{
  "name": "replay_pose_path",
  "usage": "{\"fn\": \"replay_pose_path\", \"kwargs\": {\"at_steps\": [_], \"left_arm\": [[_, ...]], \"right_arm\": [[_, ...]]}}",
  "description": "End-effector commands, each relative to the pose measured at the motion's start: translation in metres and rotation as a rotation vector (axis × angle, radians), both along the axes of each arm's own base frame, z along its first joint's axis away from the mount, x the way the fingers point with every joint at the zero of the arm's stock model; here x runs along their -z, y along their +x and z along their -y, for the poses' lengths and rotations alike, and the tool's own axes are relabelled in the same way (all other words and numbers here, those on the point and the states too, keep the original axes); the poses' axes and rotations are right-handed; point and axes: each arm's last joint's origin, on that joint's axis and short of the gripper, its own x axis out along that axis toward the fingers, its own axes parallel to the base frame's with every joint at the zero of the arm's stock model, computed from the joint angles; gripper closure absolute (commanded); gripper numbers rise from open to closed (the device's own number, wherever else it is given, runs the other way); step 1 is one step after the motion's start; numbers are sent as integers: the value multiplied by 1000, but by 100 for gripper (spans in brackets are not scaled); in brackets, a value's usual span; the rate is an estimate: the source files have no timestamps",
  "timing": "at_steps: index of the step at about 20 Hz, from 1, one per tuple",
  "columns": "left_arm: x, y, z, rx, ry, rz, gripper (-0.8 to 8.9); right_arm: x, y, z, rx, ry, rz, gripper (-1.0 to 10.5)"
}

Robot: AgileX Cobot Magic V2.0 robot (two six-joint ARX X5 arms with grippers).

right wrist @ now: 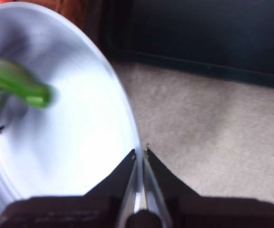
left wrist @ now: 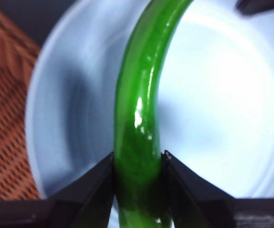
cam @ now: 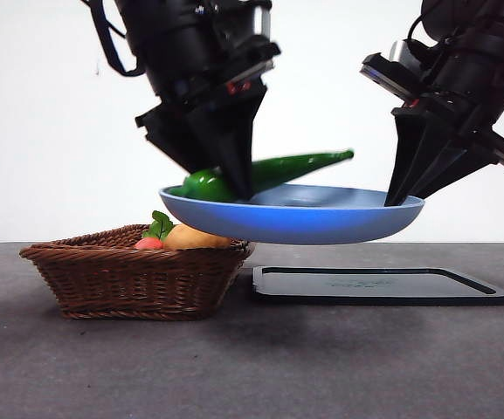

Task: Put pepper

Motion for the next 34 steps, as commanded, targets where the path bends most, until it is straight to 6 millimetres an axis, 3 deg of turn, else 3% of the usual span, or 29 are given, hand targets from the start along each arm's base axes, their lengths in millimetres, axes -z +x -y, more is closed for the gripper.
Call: {"fn": "replay_pose_path", "kwargs": {"at_steps": [1, 7, 9, 17, 25, 28, 34], "left_arm": [[3, 2, 7, 29, 7, 7, 660], [10, 1, 7, 43, 44, -27, 655], [11, 1, 7, 44, 43, -26, 605], [3, -1, 6, 30, 17, -10, 574], [-46, -19, -11, 28, -77, 97, 539], [-75, -34, -24, 22, -146, 173, 540], [-127, -72, -58, 3, -292, 314, 542]], "right_arm": [[-3, 4, -4, 1, 13, 7, 943], [-3, 2, -8, -15, 11, 2, 943], [-3, 1, -9, -20, 11, 1, 943], [-3, 0, -9, -22, 5, -10, 943], [-3, 3, -3, 9, 9, -8, 943], [-7, 13, 14, 87, 22, 15, 943], [-37, 42, 60, 260, 51, 134, 943]]}}
